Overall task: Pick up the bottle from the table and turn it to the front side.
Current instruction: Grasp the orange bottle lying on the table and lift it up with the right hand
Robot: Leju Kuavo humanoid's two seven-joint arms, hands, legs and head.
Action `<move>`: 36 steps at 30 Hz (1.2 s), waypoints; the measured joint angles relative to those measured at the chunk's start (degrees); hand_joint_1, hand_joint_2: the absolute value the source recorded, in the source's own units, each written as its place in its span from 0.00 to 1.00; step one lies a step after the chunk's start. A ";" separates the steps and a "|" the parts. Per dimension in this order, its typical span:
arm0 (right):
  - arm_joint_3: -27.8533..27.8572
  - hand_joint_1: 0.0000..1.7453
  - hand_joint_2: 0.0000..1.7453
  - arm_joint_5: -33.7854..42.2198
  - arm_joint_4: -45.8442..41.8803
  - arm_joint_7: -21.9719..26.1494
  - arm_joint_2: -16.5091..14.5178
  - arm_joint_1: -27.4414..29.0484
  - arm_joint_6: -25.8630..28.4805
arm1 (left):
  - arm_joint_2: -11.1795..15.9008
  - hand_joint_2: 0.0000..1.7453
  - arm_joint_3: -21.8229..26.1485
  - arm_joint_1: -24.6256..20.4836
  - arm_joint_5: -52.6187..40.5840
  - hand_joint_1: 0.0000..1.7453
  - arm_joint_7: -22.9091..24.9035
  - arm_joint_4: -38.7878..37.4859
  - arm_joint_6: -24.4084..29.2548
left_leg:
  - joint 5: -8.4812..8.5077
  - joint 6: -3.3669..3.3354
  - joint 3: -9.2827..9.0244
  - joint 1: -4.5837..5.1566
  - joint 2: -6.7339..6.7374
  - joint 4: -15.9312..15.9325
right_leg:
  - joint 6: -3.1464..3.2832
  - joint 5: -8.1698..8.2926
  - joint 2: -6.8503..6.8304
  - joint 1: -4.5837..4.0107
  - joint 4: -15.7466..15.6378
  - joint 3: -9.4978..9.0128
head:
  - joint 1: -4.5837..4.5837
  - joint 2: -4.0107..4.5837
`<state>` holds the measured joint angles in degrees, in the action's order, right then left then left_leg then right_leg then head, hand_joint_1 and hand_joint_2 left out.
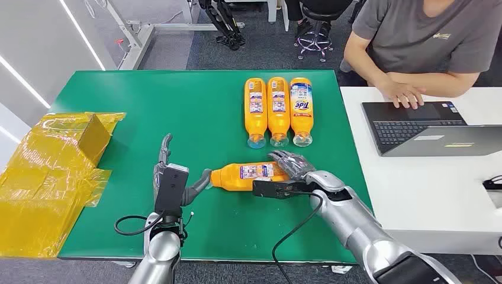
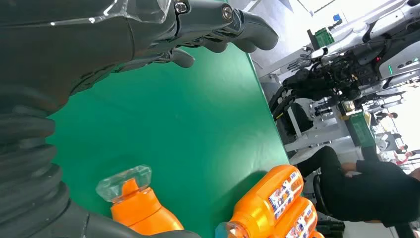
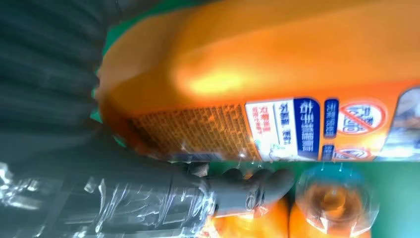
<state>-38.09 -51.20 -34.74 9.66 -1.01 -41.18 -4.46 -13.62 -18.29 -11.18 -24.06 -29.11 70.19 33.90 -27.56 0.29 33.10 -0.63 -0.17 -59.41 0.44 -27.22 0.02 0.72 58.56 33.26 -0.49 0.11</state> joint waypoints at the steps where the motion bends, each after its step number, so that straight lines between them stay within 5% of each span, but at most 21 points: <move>1: -0.09 0.00 1.00 0.01 0.26 0.01 -0.05 -0.15 -0.01 | 0.00 1.00 0.00 -0.01 0.00 0.00 0.00 0.00 0.00 | 0.00 0.00 0.00 0.00 0.00 0.00 | 0.00 0.00 0.00 0.00 0.00 0.00 | 0.00 0.00; 8: -0.96 0.02 1.00 0.15 2.61 0.51 -0.56 -1.40 -0.49 | 0.00 1.00 0.00 -0.03 0.07 0.00 -0.01 -0.01 0.06 | 0.01 -0.01 -0.01 0.00 0.00 0.00 | -0.01 0.01 0.00 0.00 0.00 -0.01 | -0.01 0.00; 12: -1.57 0.99 1.00 0.75 4.65 1.39 -0.92 -2.68 -2.10 | 0.00 1.00 0.01 -0.03 0.55 0.00 -0.22 -0.05 0.45 | 0.01 -0.01 -0.04 0.00 0.03 0.00 | -0.01 0.02 0.01 0.00 0.00 -0.01 | 0.00 0.00; 18: -2.57 1.00 1.00 1.51 7.98 2.34 -1.57 -4.63 -1.88 | 0.00 1.00 0.06 0.08 1.07 0.00 -0.90 -0.18 1.05 | 0.03 -0.01 -0.08 -0.01 0.04 0.00 | -0.01 0.03 0.02 0.00 0.00 -0.06 | 0.00 0.00; 27: -2.45 1.00 1.00 4.09 8.92 2.81 -2.73 -3.81 7.25 | 0.00 1.00 0.17 0.54 0.53 0.00 -1.36 -0.19 1.16 | 0.05 -0.03 -0.03 0.00 0.02 0.00 | -0.02 0.06 0.01 0.00 0.00 -0.04 | -0.01 0.00; 31: -0.99 1.00 1.00 6.66 7.38 4.50 -3.32 -2.55 14.98 | 0.01 1.00 0.29 0.54 0.35 0.00 -1.53 -0.19 1.89 | 0.05 -0.02 -0.01 0.00 0.02 0.00 | -0.02 0.05 0.01 0.00 0.00 -0.02 | -0.01 0.00; 36: 3.95 1.00 1.00 12.01 1.09 9.21 -4.52 1.12 32.42 | 0.01 1.00 0.68 0.65 0.33 0.00 -2.31 -0.16 3.60 | 0.04 -0.02 0.02 -0.01 -0.01 0.01 | -0.02 0.03 -0.03 -0.01 0.00 0.02 | -0.01 0.00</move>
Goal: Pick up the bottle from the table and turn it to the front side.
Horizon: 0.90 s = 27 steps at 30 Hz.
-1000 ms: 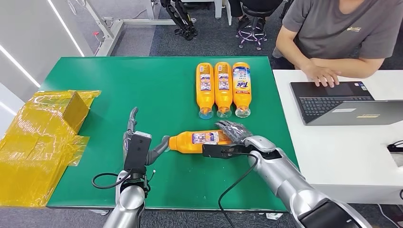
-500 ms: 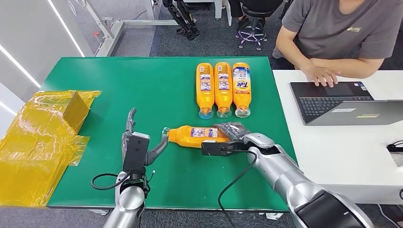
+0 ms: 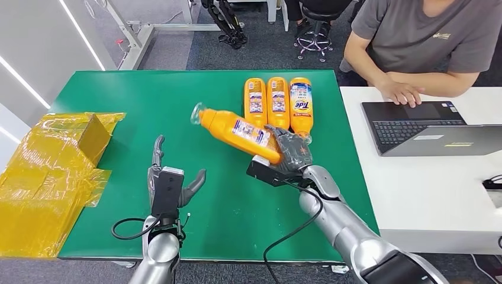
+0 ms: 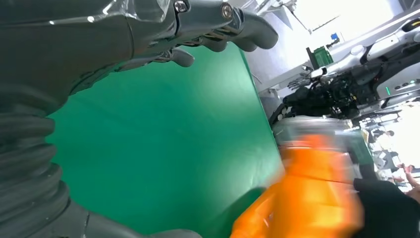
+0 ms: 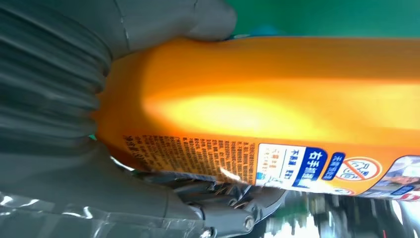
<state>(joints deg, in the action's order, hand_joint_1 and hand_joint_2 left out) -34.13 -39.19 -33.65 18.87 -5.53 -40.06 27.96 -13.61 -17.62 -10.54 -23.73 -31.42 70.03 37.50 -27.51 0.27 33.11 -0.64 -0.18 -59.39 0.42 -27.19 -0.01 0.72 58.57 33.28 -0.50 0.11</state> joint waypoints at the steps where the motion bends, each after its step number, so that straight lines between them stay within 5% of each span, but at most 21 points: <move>1: 1.06 1.00 1.00 1.09 -1.42 0.88 -0.21 0.99 2.76 | -0.01 1.00 0.08 0.01 0.04 0.00 -0.11 0.00 0.27 | 0.00 0.00 0.00 0.00 -0.02 0.00 | 0.00 -0.01 -0.02 0.00 0.00 0.00 | 0.00 0.00; 6: 5.97 1.00 1.00 9.98 -8.15 9.26 -0.89 7.19 10.86 | -0.25 1.00 0.29 0.01 1.70 0.00 -1.20 -0.03 0.99 | 0.00 0.00 0.03 0.01 -0.04 0.00 | 0.00 -0.01 -0.03 0.00 -0.01 0.00 | 0.01 0.00; 12: 10.05 1.00 1.00 12.90 -13.36 14.78 -2.15 13.23 11.97 | -0.91 1.00 0.33 -0.05 6.88 0.00 -2.59 -0.04 -1.78 | -0.01 -0.01 0.05 0.01 -0.02 0.00 | 0.00 -0.01 -0.02 0.01 -0.01 0.03 | 0.00 0.00; 27: 7.74 1.00 1.00 11.00 -14.24 13.64 -2.72 14.40 4.33 | -1.67 1.00 -1.22 -0.98 28.98 0.00 -2.79 0.33 -33.99 | 0.00 0.00 0.06 0.01 -0.02 0.00 | 0.00 -0.01 0.00 0.01 0.00 0.04 | 0.01 0.00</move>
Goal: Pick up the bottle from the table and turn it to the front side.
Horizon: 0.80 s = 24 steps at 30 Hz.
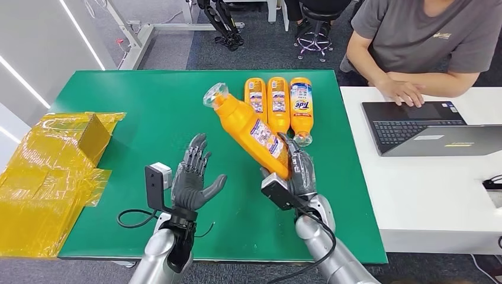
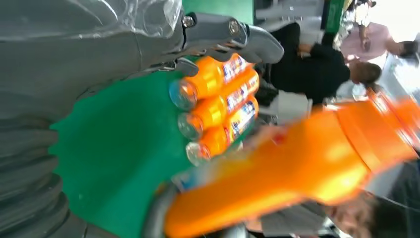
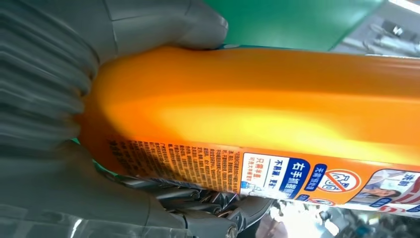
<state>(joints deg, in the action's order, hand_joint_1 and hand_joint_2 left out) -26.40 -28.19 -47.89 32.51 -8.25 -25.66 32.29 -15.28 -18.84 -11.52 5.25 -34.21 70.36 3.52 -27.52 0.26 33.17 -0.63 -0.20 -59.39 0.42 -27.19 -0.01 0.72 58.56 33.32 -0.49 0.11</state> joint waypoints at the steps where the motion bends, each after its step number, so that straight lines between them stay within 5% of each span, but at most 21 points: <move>1: -0.54 1.00 1.00 -0.88 0.07 -0.68 -0.02 -0.07 -0.73 | -0.14 1.00 -0.16 -0.25 0.29 0.00 0.06 0.01 -0.67 | 0.00 0.00 0.00 0.00 0.00 0.00 | 0.00 0.00 0.00 0.00 0.00 0.00 | 0.00 0.00; 14: -4.59 1.00 1.00 -7.66 -0.94 -6.13 -0.48 -0.61 -8.94 | -0.87 1.00 -0.56 -0.98 0.58 0.00 1.33 0.29 -1.57 | 0.00 0.00 0.00 0.00 0.00 0.00 | 0.00 0.00 0.00 0.00 0.00 0.01 | 0.00 0.00; 24: -7.77 1.00 1.00 -10.42 -1.02 -4.89 -0.85 -0.09 -13.96 | -1.28 1.00 0.26 -1.84 0.59 0.00 1.90 0.17 -1.48 | 0.00 0.00 0.00 0.00 0.02 0.00 | 0.00 0.00 0.01 0.00 0.00 0.03 | -0.01 0.00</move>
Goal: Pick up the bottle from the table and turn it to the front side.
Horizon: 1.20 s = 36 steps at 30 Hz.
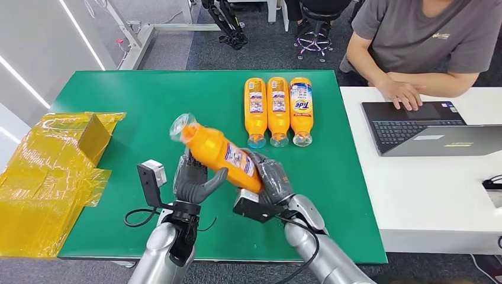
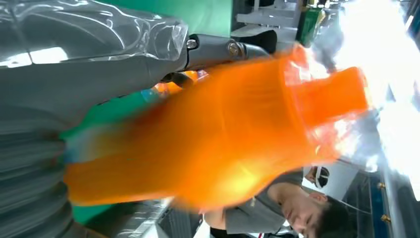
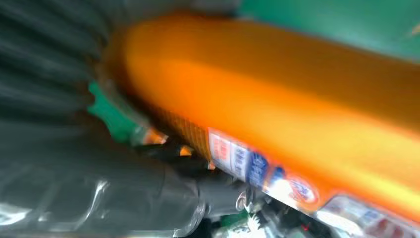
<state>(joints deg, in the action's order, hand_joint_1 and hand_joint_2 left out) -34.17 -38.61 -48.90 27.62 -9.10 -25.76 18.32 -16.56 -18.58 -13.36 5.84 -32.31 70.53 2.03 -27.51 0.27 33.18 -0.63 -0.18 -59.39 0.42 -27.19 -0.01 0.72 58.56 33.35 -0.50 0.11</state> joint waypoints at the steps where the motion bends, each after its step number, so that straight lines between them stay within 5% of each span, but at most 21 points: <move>1: -0.47 1.00 1.00 -0.18 0.00 0.20 -0.14 0.21 -0.23 | -0.08 1.00 0.13 -0.18 0.00 0.00 0.04 -0.05 0.02 | 0.00 0.00 0.00 0.00 0.00 0.00 | 0.00 0.00 -0.01 0.00 0.00 0.01 | -0.01 0.00; 20: -2.86 1.00 1.00 -3.02 1.45 -1.20 -0.54 0.16 -2.91 | -0.19 1.00 1.55 0.16 0.51 0.00 0.32 -0.50 1.68 | 0.00 0.00 0.01 0.00 0.03 0.00 | 0.00 0.00 0.05 0.00 0.00 0.04 | 0.00 0.00; 24: -2.87 1.00 1.00 -3.91 1.56 -2.24 -0.45 0.47 -2.86 | -0.10 1.00 1.81 0.30 0.87 0.97 -0.03 -0.44 2.06 | 0.00 0.00 0.02 0.00 0.03 0.00 | 0.00 0.00 0.05 0.00 0.00 0.05 | 0.01 0.00; 36: -2.22 1.00 1.00 -6.51 1.16 -4.47 0.57 2.81 -2.12 | -0.21 1.00 2.58 0.25 2.14 1.00 -0.59 0.21 1.21 | 0.00 0.00 0.02 0.00 0.04 0.00 | 0.00 0.00 0.06 0.00 0.00 0.05 | 0.00 0.00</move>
<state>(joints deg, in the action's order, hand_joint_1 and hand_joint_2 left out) -36.39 -45.12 -47.74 23.15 -8.52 -22.94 16.20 -16.76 -16.00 -13.11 7.98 -32.89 70.74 3.25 -27.51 0.27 33.20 -0.63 -0.14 -59.40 0.42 -27.19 0.05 0.72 58.56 33.40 -0.50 0.11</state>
